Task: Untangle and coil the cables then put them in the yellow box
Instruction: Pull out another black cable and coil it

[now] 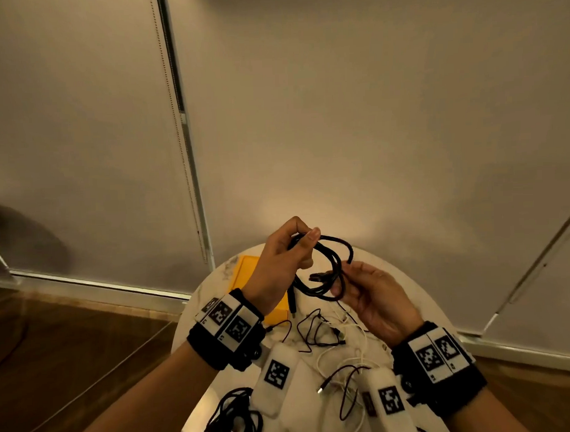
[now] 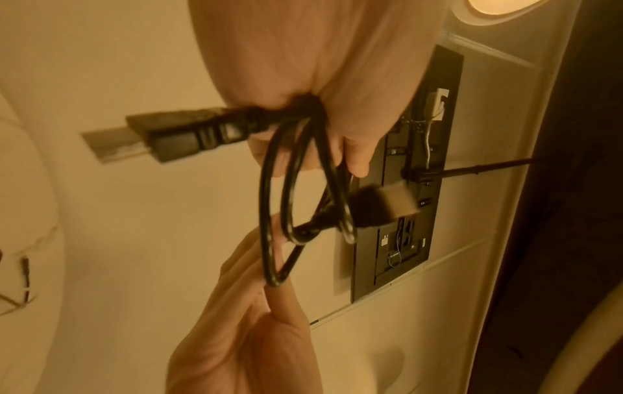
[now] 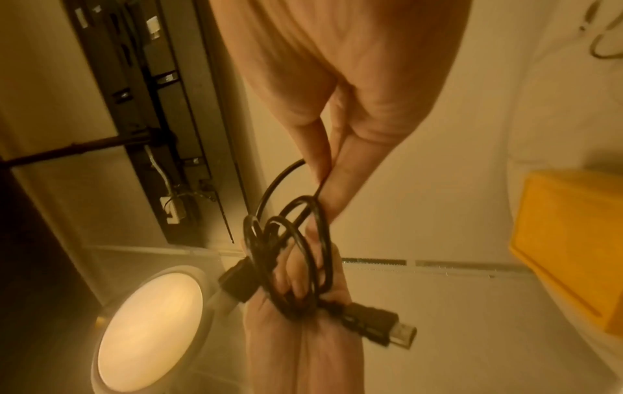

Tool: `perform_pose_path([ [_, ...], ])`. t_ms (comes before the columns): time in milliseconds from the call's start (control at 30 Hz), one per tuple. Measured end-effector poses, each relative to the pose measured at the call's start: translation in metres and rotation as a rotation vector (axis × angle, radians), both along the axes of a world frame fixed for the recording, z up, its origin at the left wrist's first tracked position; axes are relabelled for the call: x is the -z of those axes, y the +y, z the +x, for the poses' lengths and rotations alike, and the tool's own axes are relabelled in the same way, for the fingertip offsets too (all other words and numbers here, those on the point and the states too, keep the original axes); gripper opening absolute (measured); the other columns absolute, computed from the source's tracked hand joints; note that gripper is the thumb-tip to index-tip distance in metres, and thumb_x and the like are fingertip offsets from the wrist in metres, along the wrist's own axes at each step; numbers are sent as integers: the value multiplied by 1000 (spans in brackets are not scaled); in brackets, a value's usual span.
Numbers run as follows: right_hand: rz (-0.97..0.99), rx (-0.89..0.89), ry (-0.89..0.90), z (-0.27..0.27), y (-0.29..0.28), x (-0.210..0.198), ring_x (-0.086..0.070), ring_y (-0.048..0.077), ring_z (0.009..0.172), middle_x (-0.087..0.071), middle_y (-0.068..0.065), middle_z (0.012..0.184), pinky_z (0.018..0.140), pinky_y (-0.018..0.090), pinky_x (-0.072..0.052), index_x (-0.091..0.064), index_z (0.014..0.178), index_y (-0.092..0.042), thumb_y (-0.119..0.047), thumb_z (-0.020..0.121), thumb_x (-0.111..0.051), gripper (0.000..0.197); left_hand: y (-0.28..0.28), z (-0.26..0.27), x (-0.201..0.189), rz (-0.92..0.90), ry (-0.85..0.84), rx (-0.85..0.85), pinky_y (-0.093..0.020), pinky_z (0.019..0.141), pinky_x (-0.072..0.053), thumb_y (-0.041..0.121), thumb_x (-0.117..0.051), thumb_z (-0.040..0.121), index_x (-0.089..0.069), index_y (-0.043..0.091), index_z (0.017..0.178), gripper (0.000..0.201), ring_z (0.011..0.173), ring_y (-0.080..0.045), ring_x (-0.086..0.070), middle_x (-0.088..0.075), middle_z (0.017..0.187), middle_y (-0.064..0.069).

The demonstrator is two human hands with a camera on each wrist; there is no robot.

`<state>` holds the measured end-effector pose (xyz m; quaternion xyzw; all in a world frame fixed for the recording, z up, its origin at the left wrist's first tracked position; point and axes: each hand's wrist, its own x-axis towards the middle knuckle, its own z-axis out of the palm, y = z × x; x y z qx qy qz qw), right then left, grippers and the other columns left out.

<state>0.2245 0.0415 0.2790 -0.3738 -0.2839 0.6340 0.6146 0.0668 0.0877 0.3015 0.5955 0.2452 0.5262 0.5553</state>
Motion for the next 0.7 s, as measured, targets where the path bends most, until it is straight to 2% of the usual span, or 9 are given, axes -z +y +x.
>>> perform_pose_path([
  [33, -1, -54, -30, -2, -3, 1, -72, 23, 66, -71, 19, 79, 59, 30, -60, -61, 93, 3, -8, 80, -56, 18, 1, 0, -2, 26, 2, -15, -20, 52, -26, 13, -51, 98, -43, 8, 78, 22, 55, -12, -18, -20, 64, -2],
  [100, 35, -123, -172, -7, -10, 2, -73, 27, 86, -73, 18, 90, 81, 38, -59, -64, 98, 1, -9, 90, -49, 20, 3, 1, -4, 92, -21, -68, -17, 52, -28, 12, -53, 97, -44, 7, 78, 22, 52, -9, -23, -25, 62, 1],
  [167, 71, -175, -252, -11, -17, 1, -67, 28, 106, -71, 20, 106, 99, 43, -48, -66, 107, 1, -14, 98, -38, 33, 6, 4, -6, 151, -47, -155, -16, 53, -31, 13, -55, 95, -46, 7, 75, 22, 50, -6, -29, -33, 57, 8],
  [267, 79, -285, -120, -12, -19, -1, -56, 31, 122, -63, 21, 123, 106, 47, -37, -64, 117, 2, -28, 91, -37, 48, 9, 9, -8, 177, -93, -252, -20, 57, -35, 15, -58, 91, -49, 12, 73, 20, 53, -9, -34, -39, 57, 11],
  [333, 80, -255, -88, -9, -17, -3, -55, 33, 122, -62, 22, 124, 105, 48, -37, -64, 115, 5, -34, 87, -44, 52, 9, 12, -8, 205, -70, -268, -19, 59, -36, 14, -58, 92, -52, 11, 76, 17, 54, -8, -37, -42, 59, 12],
  [367, 86, -210, -151, -7, -17, -5, -57, 31, 120, -64, 20, 122, 102, 47, -40, -65, 113, 4, -38, 87, -48, 53, 7, 14, -8, 226, -46, -273, -19, 59, -37, 13, -57, 93, -54, 10, 79, 15, 55, -6, -40, -45, 61, 13],
  [500, 143, -113, -408, 1, -15, -20, -63, 24, 111, -71, 9, 113, 95, 43, -44, -74, 95, -16, -48, 87, -49, 41, -5, 20, -8, 405, 57, -357, -19, 70, -46, 7, -52, 97, -63, 7, 94, 11, 77, -7, -60, -64, 88, 1],
  [600, 134, -67, -436, 5, -14, -28, -64, 26, 98, -70, 14, 103, 80, 36, -48, -70, 88, -10, -50, 84, -60, 42, -12, 24, -7, 481, 82, -336, -20, 77, -49, 4, -51, 97, -65, 5, 100, 15, 88, -10, -64, -68, 96, -1],
  [700, 154, -113, -384, 6, -18, -33, -63, 25, 95, -69, 14, 98, 79, 36, -48, -69, 83, -7, -44, 82, -58, 39, -13, 27, -7, 522, 95, -380, -15, 77, -46, 6, -52, 96, -67, 6, 101, 16, 88, -4, -64, -68, 97, 3],
])
